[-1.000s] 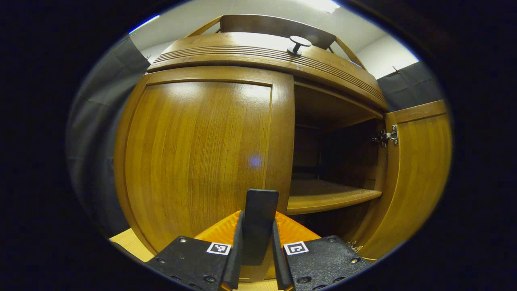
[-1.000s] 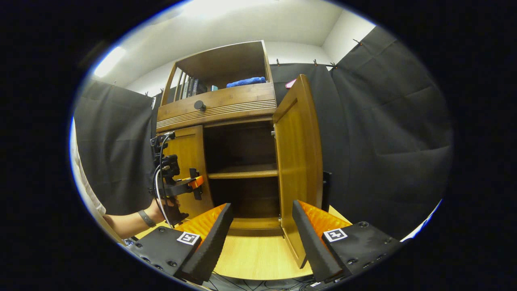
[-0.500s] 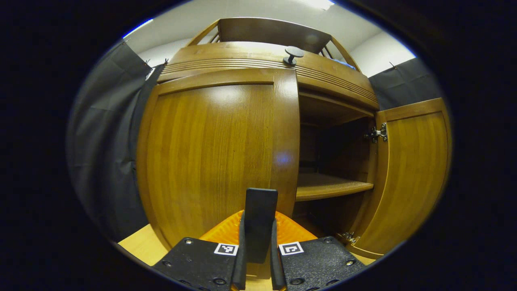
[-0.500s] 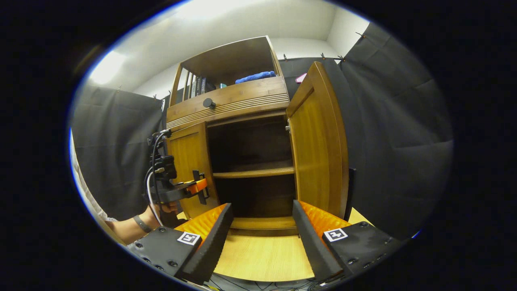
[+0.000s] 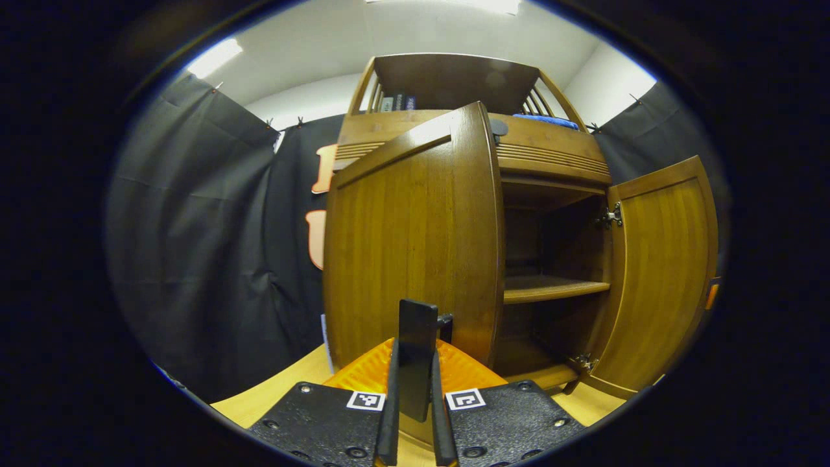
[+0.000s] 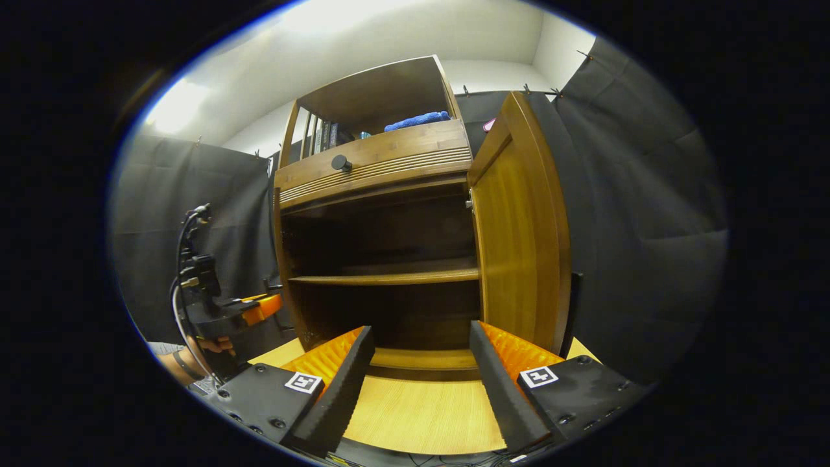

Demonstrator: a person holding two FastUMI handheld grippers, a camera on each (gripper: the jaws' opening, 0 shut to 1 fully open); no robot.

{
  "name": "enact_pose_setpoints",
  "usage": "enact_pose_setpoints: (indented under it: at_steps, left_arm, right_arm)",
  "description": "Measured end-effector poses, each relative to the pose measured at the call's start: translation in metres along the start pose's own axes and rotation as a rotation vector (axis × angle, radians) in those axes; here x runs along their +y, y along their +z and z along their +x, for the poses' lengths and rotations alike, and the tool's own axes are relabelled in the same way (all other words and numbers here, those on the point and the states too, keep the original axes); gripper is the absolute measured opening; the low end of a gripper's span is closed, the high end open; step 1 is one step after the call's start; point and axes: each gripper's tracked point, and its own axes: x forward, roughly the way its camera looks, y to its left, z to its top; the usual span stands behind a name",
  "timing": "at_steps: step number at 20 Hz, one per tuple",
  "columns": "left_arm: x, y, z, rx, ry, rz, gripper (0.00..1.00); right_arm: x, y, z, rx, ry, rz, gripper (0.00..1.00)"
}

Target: Open the right door of the double-door shoe cabinet with the right hand, and open the left door with the left hand.

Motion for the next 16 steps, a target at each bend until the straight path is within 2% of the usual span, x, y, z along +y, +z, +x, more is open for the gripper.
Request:
enact_pose_setpoints:
  at_steps: [4, 7, 8, 11, 12, 16]
  left_arm:
    - [0.04, 0.01, -0.009, -0.025, 0.023, 0.009, 0.16]
    - [0.06, 0.013, -0.02, -0.041, -0.024, -0.001, 0.13]
    - [0.066, 0.013, -0.021, -0.035, -0.04, -0.016, 0.11]
    - [0.087, 0.014, -0.025, -0.041, -0.076, -0.059, 0.1]
    - [0.096, 0.015, -0.026, -0.045, -0.078, -0.063, 0.13]
    - [0.12, 0.02, -0.033, -0.076, -0.12, -0.071, 0.08]
  right_arm:
    - [0.018, -0.001, 0.009, -0.009, 0.026, 0.013, 0.95]
    - [0.033, 0.001, 0.017, -0.035, 0.031, 0.001, 0.95]
    - [0.037, 0.002, 0.02, -0.04, 0.031, 0.003, 0.89]
    - [0.049, -0.001, 0.026, -0.044, 0.036, 0.028, 0.89]
    - [0.052, -0.003, 0.029, -0.046, 0.034, 0.036, 0.89]
    - [0.054, -0.005, 0.038, -0.053, 0.01, 0.037, 0.89]
